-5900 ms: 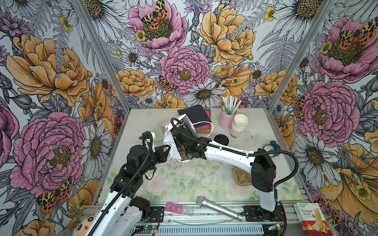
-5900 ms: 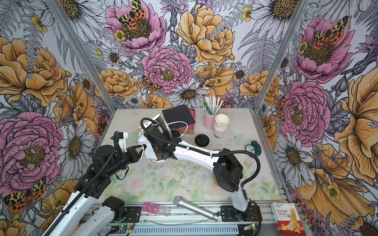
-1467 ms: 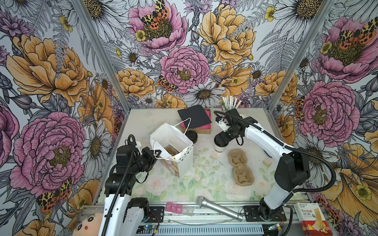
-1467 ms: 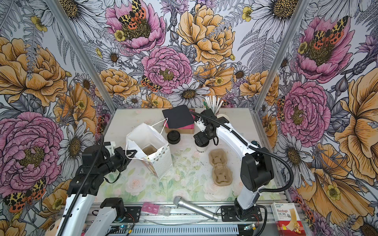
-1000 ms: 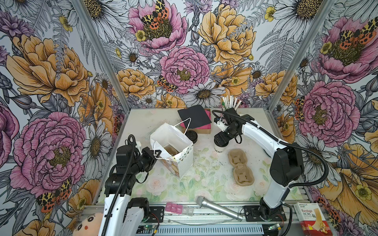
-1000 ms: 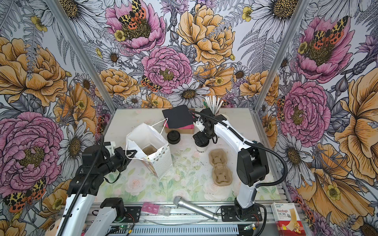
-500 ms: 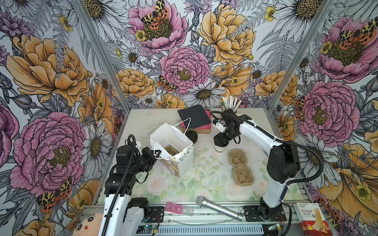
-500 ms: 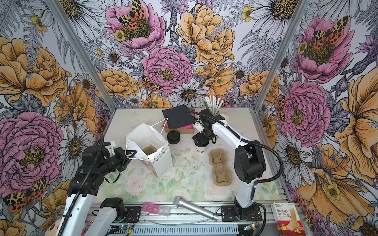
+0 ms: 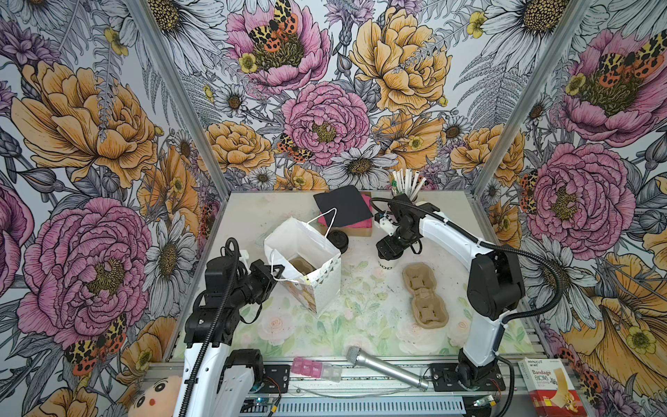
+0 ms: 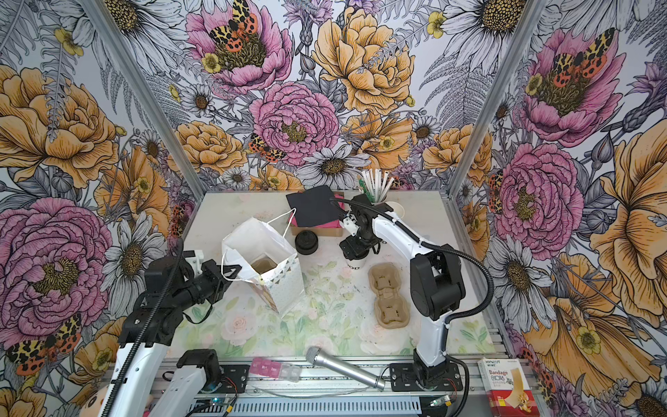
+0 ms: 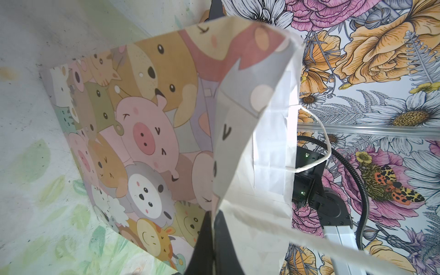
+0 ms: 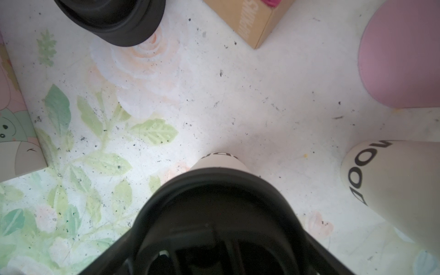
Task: Pack a coffee takeout order
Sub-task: Pick up the coffee cup from the center of the table.
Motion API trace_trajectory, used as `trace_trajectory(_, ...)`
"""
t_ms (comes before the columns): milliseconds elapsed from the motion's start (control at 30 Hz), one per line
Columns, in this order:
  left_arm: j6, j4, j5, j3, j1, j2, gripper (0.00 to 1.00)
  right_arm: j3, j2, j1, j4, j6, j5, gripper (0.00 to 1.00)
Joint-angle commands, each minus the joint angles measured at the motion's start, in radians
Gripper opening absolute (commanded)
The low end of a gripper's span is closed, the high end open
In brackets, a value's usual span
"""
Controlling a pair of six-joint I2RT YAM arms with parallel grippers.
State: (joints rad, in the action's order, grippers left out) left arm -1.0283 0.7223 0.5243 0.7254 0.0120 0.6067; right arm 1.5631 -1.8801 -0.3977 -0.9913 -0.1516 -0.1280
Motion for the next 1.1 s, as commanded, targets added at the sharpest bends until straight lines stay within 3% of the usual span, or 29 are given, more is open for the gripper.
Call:
trace_trajectory(0, 0.023, 0.021, -0.030, 0.000, 0.012, 0.003, 0.00, 0.037, -0.014, 0.008, 0.001, -0.010, 0.013, 0.95)
trace_trajectory(667, 0.027, 0.021, -0.033, 0.003, 0.012, 0.014, 0.00, 0.037, -0.001, -0.007, -0.002, -0.006, 0.030, 0.90)
trace_trajectory(1067, 0.024, 0.022, -0.038, 0.006, 0.012, 0.018, 0.00, 0.051, 0.094, -0.016, -0.027, 0.016, -0.010, 0.90)
